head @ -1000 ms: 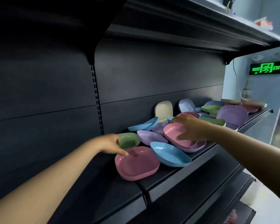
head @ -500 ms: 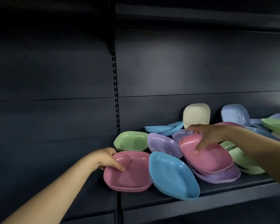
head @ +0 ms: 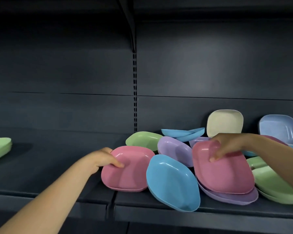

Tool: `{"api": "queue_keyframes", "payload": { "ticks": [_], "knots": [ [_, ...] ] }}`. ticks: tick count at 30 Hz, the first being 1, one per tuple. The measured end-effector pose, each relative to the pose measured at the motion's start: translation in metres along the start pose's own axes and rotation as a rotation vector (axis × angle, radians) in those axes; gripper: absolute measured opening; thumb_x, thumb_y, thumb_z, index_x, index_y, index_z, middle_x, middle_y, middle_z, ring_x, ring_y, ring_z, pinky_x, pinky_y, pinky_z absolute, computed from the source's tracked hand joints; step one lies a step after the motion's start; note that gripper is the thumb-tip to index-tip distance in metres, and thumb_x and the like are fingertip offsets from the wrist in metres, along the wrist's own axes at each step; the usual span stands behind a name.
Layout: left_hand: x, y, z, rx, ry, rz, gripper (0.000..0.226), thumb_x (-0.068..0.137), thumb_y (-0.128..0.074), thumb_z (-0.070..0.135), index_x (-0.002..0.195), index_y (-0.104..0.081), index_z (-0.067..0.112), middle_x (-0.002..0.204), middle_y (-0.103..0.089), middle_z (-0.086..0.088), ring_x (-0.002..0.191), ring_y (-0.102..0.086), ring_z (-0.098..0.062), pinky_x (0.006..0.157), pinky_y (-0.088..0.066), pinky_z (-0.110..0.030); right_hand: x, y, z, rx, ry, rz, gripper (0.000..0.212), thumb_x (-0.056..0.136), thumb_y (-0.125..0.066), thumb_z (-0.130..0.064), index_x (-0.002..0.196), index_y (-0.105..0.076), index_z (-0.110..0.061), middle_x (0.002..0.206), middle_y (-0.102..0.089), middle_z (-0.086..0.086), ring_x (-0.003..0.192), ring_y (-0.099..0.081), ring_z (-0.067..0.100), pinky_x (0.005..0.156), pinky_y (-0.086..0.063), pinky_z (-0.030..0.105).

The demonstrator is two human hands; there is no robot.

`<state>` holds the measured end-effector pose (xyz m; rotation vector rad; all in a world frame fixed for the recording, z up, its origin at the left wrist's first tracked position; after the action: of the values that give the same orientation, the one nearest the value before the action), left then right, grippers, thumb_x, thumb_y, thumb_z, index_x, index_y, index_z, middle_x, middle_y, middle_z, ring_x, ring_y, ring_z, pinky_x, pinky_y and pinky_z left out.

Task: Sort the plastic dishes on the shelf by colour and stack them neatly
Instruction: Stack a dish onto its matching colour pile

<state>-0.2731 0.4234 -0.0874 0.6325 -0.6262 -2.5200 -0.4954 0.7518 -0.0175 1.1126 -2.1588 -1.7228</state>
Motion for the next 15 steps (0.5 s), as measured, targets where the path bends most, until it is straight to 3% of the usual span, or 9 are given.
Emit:
{"api": "queue_keyframes", "payload": {
  "ticks": [5, 9, 12, 15],
  "knots": [
    [-0.002, 0.013, -0.013, -0.226, 0.026, 0.153, 0.043, 0.069, -0.078, -0.001, 0.109, -0.063, 0.001, 0.103, -0.069, -0.015, 0.098, -0.065, -0.031, 0.087, -0.052, -0.039, -0.001, 0.020, 0.003, 0.159, 0.036, 0.088, 0.032, 0.069, -0.083, -0.026, 0.096, -0.071, -0.013, 0.087, -0.076, 0.003, 0.081, -0.073, 0.021, 0.070, -0.058, 0.032],
    [-0.006, 0.020, -0.020, -0.401, 0.024, 0.224, 0.044, 0.071, -0.076, -0.005, 0.112, -0.060, -0.003, 0.106, -0.068, -0.020, 0.098, -0.065, -0.034, 0.078, -0.053, -0.037, -0.001, 0.039, -0.005, 0.305, 0.085, 0.318, 0.029, 0.070, -0.082, -0.027, 0.094, -0.071, -0.014, 0.086, -0.075, 0.009, 0.078, -0.071, 0.022, 0.074, -0.056, 0.035],
    [-0.010, 0.033, -0.025, -0.499, -0.009, 0.304, 0.042, 0.071, -0.074, -0.006, 0.111, -0.060, -0.005, 0.108, -0.066, -0.020, 0.096, -0.064, -0.034, 0.075, -0.052, -0.036, -0.008, 0.047, -0.031, 0.412, 0.140, 0.456, 0.019, 0.070, -0.081, -0.031, 0.085, -0.073, -0.023, 0.071, -0.074, 0.000, 0.067, -0.069, 0.018, 0.065, -0.053, 0.029],
    [-0.018, 0.051, -0.032, -0.646, -0.050, 0.380, 0.035, 0.074, -0.072, -0.008, 0.107, -0.060, -0.004, 0.103, -0.065, -0.020, 0.093, -0.061, -0.033, 0.077, -0.050, -0.037, -0.012, 0.046, -0.067, 0.565, 0.179, 0.509, 0.012, 0.074, -0.079, -0.022, 0.081, -0.071, -0.015, 0.057, -0.070, -0.003, 0.056, -0.065, 0.016, 0.054, -0.048, 0.027]
  ]
}}
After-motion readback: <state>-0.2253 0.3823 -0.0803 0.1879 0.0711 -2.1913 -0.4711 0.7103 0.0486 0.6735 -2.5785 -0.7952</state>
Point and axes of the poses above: each hand's wrist, its own x-axis towards the middle knuckle, its own y-axis out of the back of the hand, z = x × y, the point moved 3 cm from there along x, towards the middle knuckle
